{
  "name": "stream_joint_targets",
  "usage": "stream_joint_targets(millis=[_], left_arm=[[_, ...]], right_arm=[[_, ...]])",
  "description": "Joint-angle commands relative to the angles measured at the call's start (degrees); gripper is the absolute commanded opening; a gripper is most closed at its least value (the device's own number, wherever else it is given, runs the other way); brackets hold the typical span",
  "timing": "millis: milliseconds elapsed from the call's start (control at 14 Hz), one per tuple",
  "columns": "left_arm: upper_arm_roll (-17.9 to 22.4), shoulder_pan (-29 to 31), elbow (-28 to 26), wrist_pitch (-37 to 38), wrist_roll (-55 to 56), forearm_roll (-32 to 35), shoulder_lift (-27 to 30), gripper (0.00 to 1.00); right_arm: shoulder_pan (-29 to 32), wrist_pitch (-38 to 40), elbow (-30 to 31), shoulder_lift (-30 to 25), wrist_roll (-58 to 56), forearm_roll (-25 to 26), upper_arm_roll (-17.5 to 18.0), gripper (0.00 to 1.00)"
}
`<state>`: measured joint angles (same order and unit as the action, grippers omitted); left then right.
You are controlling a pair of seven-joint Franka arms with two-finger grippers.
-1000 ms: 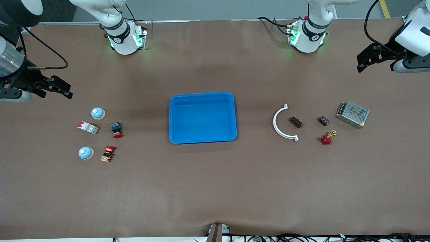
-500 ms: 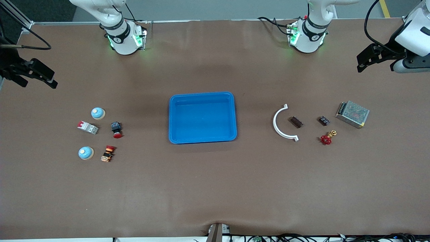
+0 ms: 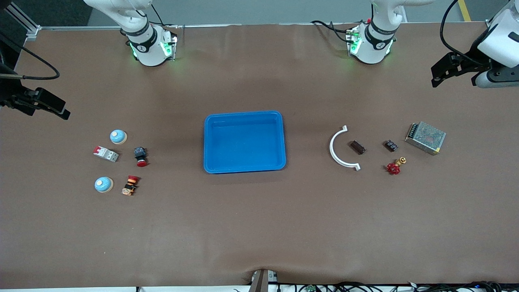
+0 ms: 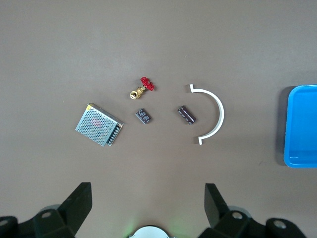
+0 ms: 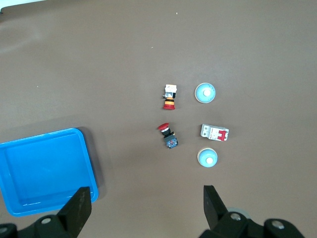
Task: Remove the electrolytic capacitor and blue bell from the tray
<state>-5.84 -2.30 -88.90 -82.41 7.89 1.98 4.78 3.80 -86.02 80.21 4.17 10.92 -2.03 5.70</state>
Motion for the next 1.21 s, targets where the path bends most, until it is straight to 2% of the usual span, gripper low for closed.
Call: stream_joint_targets(millis=[0,1143], left_arm=[[0.04,0.54,0.57,1.03,-1.48,-1.28,0.49,1.00],[-0.13,0.46,0.75,1.03,-1.48,-1.28,0.49,1.00]], right_arm=[[0.51,1.21,-1.81,0.49,0.68,0.45,0.54,1.00],[1.21,0.42,2.76,-1.27,0.42,-0.08,0.10,1.00]])
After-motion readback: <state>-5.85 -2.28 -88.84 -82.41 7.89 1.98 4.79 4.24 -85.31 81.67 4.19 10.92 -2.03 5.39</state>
